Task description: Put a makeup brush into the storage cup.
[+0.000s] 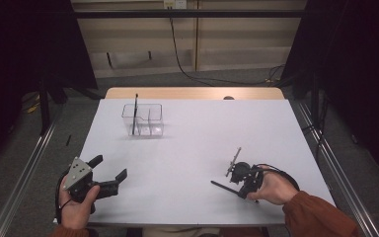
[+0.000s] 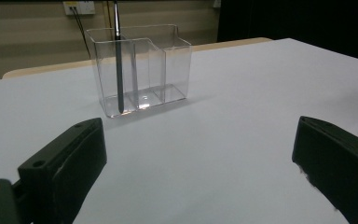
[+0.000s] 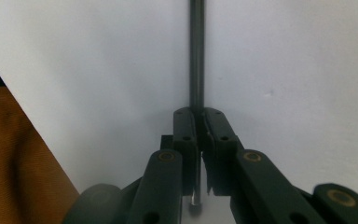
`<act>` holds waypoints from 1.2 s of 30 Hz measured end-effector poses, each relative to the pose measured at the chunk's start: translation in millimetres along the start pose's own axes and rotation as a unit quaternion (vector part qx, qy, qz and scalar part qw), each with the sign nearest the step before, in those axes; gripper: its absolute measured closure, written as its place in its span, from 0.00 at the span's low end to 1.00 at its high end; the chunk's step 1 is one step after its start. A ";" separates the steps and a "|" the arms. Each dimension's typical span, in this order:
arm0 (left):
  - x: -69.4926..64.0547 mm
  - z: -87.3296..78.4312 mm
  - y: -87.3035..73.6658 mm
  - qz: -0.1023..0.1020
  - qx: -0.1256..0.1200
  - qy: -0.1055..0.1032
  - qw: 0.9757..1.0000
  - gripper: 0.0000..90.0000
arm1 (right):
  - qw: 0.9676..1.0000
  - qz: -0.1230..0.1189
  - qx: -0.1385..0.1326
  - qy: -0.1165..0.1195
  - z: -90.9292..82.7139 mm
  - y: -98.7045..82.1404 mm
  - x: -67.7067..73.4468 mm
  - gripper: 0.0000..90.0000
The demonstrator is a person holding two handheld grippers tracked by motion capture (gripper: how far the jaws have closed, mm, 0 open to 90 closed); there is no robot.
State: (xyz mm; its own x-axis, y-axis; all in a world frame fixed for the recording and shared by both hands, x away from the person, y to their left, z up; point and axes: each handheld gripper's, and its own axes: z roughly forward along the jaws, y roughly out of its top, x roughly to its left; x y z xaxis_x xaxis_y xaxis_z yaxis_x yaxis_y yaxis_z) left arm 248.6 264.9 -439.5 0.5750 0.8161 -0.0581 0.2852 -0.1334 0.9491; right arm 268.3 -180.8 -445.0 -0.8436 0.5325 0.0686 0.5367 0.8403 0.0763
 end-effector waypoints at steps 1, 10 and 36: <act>0.4 -0.2 0.0 0.002 0.001 -0.002 1.000 0.03 | 1.000 0.002 -0.001 0.003 0.0 -0.4 -0.8 0.94; 0.5 -0.3 -0.1 0.001 0.002 -0.001 1.000 0.03 | 1.000 0.008 -0.005 0.010 -0.2 -1.4 -3.0 0.95; 0.6 -0.7 -0.1 0.001 0.000 0.000 1.000 0.03 | 0.999 0.019 -0.021 0.025 -1.5 -5.8 -7.8 0.95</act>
State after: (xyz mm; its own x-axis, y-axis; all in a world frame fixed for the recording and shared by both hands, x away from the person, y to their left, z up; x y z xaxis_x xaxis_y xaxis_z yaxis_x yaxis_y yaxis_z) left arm 248.4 265.7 -439.5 0.5758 0.8157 -0.0557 0.2830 -0.1350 0.9496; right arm 271.8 -190.0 -444.5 -0.8212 0.5576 0.1211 0.5695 0.8141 0.1137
